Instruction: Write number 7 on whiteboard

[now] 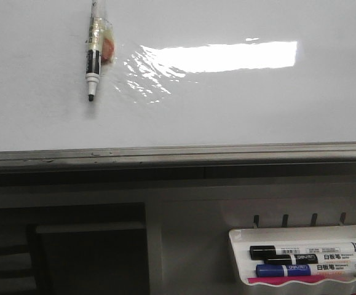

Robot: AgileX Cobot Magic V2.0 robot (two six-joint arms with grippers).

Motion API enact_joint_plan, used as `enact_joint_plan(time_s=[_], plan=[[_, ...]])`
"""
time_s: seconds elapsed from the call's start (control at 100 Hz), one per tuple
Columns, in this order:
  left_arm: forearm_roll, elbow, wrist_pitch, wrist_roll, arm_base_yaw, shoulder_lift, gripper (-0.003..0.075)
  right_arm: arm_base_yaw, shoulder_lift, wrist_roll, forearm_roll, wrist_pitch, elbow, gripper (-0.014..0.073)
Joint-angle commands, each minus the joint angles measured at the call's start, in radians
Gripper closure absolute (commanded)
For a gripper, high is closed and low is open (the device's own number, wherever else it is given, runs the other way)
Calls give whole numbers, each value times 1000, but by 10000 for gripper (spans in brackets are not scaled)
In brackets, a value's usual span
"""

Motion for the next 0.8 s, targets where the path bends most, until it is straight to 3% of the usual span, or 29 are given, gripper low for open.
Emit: enact_joint_plan(time_s=[0.0, 0.29, 0.4, 0.64, 0.79], plan=[[-39, -36, -86, 41, -9, 53, 247, 4, 11, -12, 7, -68, -38, 62], [-222, -36, -206, 223, -71, 223, 247, 4, 11, -12, 16, -79, -38, 62], [-224, -38, -278, 228, -148, 291, 247, 4, 11, -12, 18, -83, -38, 62], [-224, -43, -570, 228, -330, 456, 247, 4, 11, -12, 18, -83, -38, 62], [-212, -94, -621, 228, -389, 556, 247, 4, 11, -12, 18, -83, -38, 62]])
